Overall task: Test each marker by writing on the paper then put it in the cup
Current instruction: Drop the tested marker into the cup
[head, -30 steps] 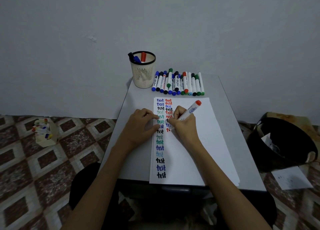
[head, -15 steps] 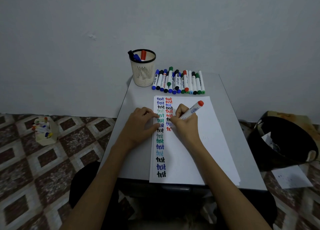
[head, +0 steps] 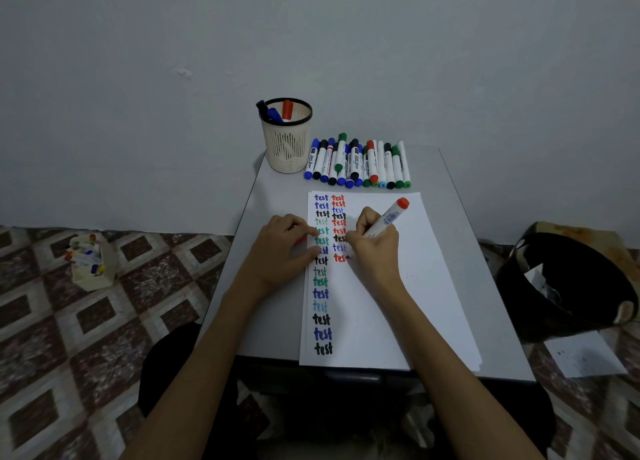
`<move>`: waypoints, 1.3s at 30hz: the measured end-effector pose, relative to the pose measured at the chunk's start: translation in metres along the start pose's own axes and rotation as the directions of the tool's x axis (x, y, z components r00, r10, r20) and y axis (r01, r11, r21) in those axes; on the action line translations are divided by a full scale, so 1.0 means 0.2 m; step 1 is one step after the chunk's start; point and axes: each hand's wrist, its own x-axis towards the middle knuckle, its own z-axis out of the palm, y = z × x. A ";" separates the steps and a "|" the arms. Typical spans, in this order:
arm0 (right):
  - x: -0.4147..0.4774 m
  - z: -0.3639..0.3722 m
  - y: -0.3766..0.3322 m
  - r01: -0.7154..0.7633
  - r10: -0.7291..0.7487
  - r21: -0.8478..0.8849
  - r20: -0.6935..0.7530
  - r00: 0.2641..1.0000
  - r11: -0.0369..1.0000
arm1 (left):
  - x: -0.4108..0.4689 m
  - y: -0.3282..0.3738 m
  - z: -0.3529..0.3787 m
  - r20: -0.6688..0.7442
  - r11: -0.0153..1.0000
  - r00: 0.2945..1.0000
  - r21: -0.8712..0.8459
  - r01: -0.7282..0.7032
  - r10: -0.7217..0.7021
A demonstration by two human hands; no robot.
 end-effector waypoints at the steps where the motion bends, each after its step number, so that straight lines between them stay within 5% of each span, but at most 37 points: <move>1: 0.01 0.00 0.00 -0.004 0.004 0.023 -0.008 1.000 1.000 | 0.00 0.00 0.00 0.000 1.000 1.000 0.000 0.000 0.000; 10: 0.01 0.00 0.01 -0.011 0.008 0.054 0.052 0.999 0.998 | 0.00 0.02 -0.01 -0.039 0.999 0.999 0.046 0.023 -0.021; 14: 0.00 -0.02 -0.03 0.013 -0.012 0.234 -0.007 1.000 0.972 | -0.01 0.02 -0.03 -0.062 0.997 0.997 0.049 0.055 -0.052; 17: 0.00 -0.07 -0.07 -0.001 0.020 0.452 -0.036 0.999 0.892 | -0.02 0.03 -0.03 -0.044 0.997 0.997 -0.037 0.061 -0.063; 22: 0.02 -0.08 -0.07 -0.139 0.064 0.655 0.136 0.989 0.743 | -0.02 0.06 -0.08 -0.056 0.914 0.984 -0.383 0.134 -0.168; 29: 0.02 -0.10 -0.08 -0.141 0.016 0.588 0.213 0.977 0.796 | -0.04 0.05 -0.11 -0.056 0.789 0.961 -0.584 0.189 -0.271; 39: 0.02 -0.08 -0.07 -0.166 0.029 0.476 0.283 0.959 0.864 | -0.04 0.04 -0.10 -0.002 0.756 0.969 -0.626 0.191 -0.247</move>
